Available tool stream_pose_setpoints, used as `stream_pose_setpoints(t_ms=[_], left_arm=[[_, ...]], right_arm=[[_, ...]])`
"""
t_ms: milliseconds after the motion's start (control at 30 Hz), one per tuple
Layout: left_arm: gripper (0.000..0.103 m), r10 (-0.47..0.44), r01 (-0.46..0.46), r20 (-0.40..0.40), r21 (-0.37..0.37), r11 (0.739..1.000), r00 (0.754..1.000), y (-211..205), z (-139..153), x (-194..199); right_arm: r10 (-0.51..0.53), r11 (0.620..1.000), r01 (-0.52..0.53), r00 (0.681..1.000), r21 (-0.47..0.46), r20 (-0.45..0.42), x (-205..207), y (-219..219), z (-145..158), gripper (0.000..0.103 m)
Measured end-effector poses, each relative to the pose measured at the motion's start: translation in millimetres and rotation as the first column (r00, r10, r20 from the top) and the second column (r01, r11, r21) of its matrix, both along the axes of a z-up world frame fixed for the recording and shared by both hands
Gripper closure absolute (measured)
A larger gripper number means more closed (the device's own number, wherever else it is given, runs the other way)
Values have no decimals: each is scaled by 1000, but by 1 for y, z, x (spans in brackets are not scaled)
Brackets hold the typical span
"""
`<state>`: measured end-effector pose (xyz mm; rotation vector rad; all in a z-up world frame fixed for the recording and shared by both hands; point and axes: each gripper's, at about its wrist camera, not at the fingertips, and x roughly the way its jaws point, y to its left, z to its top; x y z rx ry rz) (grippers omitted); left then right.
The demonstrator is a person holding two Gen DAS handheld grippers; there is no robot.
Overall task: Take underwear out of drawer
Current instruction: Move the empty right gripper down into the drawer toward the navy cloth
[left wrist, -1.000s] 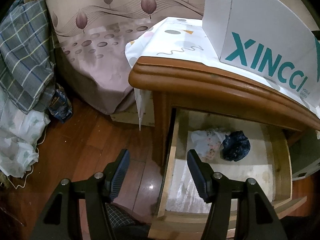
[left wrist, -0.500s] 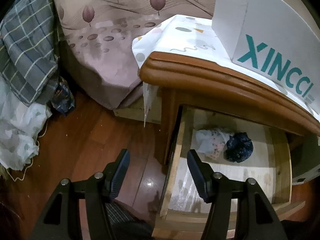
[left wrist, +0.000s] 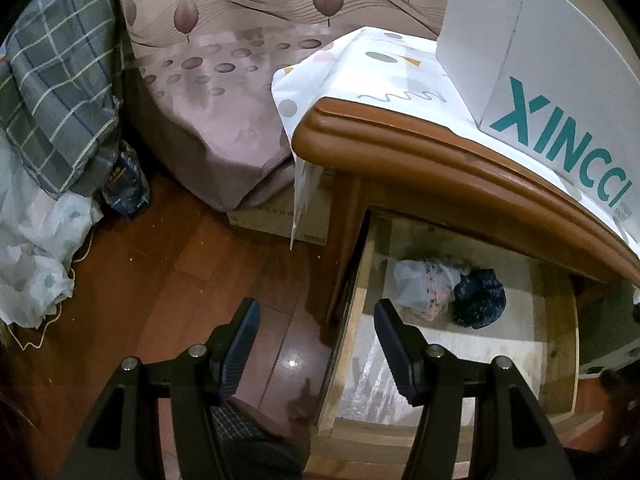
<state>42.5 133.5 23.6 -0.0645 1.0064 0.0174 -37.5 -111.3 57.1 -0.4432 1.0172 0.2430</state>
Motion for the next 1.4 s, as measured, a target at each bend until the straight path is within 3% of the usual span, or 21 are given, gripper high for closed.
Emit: stream_pose_setpoints(t_ms=[267, 600, 867, 1000, 1167, 1400], left_arm=[[42, 35, -36, -14, -27, 999, 999, 7, -1, 2], [42, 100, -102, -30, -72, 992, 995, 21, -2, 4], [42, 112, -113, -30, -62, 992, 993, 23, -2, 5], [42, 129, -131, -33, -71, 989, 991, 27, -2, 5], [42, 139, -143, -48, -85, 986, 989, 32, -4, 6], [42, 129, -132, -51, -71, 989, 990, 29, -4, 7]], right_arm=[[58, 998, -59, 997, -22, -47, 18, 10, -37, 30], [154, 987, -159, 981, -35, -116, 46, 19, -83, 37], [237, 963, -253, 960, -95, -151, 69, 35, -123, 38], [319, 929, -339, 937, -151, -143, 68, 48, -141, 39], [338, 910, -359, 932, -209, -128, 76, 54, -164, 40], [322, 916, -342, 939, -211, -124, 97, 49, -188, 40]])
